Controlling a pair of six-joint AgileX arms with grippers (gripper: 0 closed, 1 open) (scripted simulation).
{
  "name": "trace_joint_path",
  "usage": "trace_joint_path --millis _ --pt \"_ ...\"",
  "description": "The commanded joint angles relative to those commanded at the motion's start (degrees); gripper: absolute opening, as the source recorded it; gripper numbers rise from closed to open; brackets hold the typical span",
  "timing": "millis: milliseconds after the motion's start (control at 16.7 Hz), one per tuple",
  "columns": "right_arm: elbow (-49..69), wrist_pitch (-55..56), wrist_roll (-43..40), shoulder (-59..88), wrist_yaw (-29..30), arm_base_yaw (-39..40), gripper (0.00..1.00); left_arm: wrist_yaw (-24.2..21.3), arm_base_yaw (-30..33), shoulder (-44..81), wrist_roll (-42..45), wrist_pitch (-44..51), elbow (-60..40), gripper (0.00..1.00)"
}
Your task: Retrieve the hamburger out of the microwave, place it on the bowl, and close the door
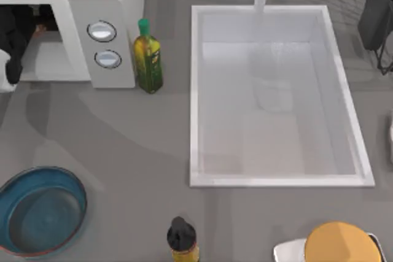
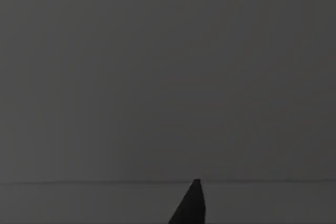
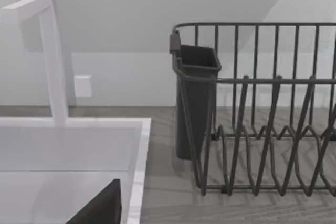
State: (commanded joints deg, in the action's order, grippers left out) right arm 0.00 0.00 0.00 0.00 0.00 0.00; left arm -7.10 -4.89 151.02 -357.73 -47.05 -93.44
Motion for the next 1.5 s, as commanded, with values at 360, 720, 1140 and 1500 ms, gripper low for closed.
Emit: trace_joint_path --millis 360,720,1140,1500 --pt "0.0 0.0 0.0 0.0 0.0 0.0 1.00 -1.5 -1.6 -8.3 0.7 -13.3 22.8 0.00" --pt "0.0 0.0 0.0 0.0 0.0 0.0 1.00 -3.2 -3.4 -17.4 0.9 -28.3 47.9 0.00" --pt "0.0 0.0 0.0 0.0 0.0 0.0 1.00 -3.7 -4.0 -20.4 0.9 -33.1 54.2 0.00" --pt "0.0 0.0 0.0 0.0 0.0 0.0 1.00 -3.5 -3.7 -25.1 1.1 -28.3 53.7 0.00"
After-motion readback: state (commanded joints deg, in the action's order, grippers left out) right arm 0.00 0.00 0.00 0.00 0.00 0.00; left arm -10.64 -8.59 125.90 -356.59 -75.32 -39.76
